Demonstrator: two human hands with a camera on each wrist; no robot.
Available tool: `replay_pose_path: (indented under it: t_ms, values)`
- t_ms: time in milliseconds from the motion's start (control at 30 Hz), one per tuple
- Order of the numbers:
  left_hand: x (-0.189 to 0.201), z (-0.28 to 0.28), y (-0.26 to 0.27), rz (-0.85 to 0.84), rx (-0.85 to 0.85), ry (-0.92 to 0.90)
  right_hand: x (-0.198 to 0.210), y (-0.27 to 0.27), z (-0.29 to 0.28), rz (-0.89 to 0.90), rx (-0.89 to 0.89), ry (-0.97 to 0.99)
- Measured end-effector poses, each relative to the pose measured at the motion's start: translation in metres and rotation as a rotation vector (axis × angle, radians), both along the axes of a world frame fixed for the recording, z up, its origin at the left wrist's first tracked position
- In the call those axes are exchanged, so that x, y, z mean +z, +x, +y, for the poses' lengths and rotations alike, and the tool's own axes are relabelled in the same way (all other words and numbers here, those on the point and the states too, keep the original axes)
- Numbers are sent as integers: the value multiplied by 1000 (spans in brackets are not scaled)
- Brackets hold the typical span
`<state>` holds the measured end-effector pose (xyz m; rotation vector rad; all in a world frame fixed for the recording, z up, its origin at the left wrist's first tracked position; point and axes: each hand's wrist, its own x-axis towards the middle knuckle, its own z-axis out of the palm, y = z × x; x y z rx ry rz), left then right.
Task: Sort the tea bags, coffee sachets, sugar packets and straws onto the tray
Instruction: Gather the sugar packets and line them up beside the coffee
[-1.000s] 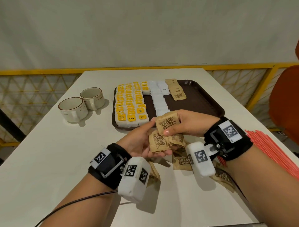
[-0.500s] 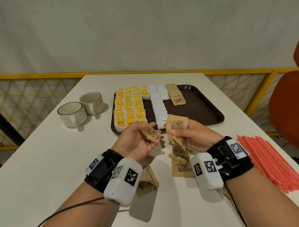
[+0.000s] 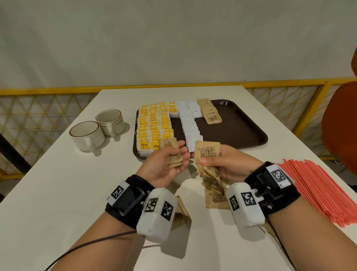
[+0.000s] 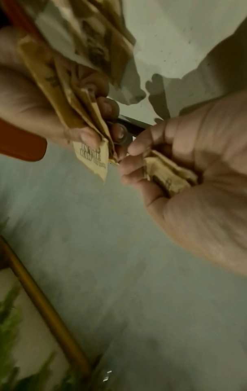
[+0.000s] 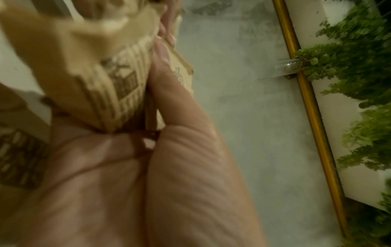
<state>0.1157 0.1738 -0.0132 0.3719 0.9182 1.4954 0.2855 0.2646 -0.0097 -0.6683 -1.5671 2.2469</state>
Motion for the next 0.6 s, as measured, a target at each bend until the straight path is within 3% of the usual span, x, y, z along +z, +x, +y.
replay_pose_path:
  t_ms: [133,300,367,500,600]
  values:
    - [-3,-1,10,384,-81,30,-4,-5,-7,-30,95,38]
    - [-9,-1,10,533,-52,61,-11,-10,-8,-44,132,66]
    - [-10,1,6,480,1,37,-10,-12,-7,-29,74,78]
    - [-7,2,-1,194,2,-37,-9,-15,-4,72,-124,47]
    - [-5,0,-2,187,-82,-80,-8,-16,-2,75,-169,44]
